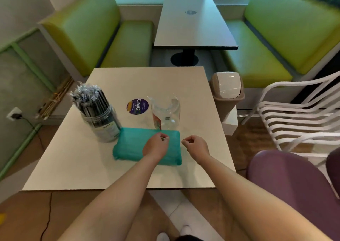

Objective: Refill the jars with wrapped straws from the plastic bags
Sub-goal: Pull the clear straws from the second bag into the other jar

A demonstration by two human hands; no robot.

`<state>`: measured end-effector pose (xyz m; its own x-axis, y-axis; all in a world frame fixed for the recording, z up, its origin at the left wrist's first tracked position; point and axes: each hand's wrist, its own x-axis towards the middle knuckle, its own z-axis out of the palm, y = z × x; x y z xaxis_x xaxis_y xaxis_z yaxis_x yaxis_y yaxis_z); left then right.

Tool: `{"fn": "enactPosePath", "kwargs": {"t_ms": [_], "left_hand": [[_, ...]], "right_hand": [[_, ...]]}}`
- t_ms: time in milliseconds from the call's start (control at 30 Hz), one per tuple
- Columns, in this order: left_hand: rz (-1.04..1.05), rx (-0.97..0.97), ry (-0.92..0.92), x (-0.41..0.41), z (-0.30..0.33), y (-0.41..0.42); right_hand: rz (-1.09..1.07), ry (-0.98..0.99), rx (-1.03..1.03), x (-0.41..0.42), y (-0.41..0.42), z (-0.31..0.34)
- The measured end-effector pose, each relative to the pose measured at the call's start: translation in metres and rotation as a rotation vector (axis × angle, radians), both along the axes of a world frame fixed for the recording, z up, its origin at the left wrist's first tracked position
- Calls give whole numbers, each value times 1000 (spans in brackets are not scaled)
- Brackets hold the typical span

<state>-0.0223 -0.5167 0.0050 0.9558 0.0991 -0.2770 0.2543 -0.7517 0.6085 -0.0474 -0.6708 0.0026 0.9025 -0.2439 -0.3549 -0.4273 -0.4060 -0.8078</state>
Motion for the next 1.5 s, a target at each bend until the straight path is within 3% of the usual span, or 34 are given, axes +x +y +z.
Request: {"fn": "enactPosePath", "kwargs": {"t_ms": [300,433,667,767,933,1167,1500], "left_hand": [[177,40,-88,-11,-16,55],[210,32,-93,-7,-23,81],[275,207,-5,10,-21,122],[327,92,56,19,-28,136],[346,-302,127,25,-44,153],[166,-332,194,37,-50,177],[201,-641,322,41,-25,176]], "right_hand": [[171,-16,-91,10,35,-5],[274,-49,-239,18,49,-10],[308,-116,-487,21,79,-19],[274,-140,-542,20,90,-24],[130,-141,-542,16,109,-33],[46,-144,-628,12,137,-46],[71,-139,-409,-3,160,-28]]}}
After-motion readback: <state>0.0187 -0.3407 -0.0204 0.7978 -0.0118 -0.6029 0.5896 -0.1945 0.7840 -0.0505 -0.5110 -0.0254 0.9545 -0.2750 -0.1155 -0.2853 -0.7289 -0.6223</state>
